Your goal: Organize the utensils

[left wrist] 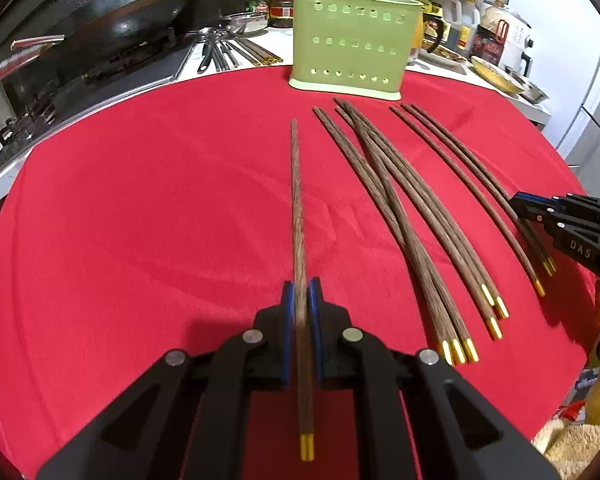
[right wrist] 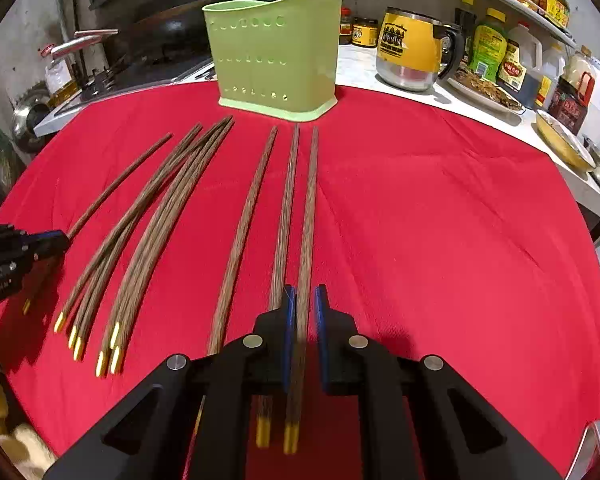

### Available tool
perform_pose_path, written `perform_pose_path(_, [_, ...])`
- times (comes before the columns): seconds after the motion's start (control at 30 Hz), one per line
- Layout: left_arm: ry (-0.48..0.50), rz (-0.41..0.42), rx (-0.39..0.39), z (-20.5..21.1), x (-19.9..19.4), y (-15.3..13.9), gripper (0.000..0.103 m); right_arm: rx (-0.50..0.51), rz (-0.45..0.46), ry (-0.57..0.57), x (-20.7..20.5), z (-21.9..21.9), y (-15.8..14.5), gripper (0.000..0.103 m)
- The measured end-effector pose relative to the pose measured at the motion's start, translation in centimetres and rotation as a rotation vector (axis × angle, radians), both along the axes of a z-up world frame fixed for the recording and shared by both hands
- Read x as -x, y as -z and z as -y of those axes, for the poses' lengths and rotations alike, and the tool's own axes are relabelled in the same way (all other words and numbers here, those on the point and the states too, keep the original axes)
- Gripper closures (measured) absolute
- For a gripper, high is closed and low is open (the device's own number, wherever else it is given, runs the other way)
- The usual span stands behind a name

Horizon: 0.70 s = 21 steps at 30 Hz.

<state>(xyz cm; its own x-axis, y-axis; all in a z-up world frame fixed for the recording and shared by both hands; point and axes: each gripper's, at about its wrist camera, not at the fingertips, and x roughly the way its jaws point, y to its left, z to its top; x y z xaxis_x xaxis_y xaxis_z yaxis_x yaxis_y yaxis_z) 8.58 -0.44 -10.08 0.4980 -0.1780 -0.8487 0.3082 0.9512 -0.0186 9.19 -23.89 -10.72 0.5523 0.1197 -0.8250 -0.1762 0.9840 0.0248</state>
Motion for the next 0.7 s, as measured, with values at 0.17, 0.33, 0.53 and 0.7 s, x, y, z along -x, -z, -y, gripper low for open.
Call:
perform_pose_path(0.17, [0.031,0.013,-0.011,-0.4,2.6,0.0,0.096,0.022,0.006,0.012,3.3,0.8,0.0,0.091])
perform_pose_path(0.33, [0.048,0.039,-0.028,-0.5,5.6,0.1,0.096,0.004,0.037,0.035,6.3,1.6,0.0,0.09])
perform_pose_path(0.53, [0.053,0.076,-0.043,0.0,7.6,0.3,0.09,-0.041,0.114,0.076,8.4,2.3,0.5,0.081])
perform_pose_path(0.7, [0.061,0.056,-0.012,0.6,8.1,0.3,0.061,-0.04,0.164,0.078,9.0,2.0,0.7,0.078])
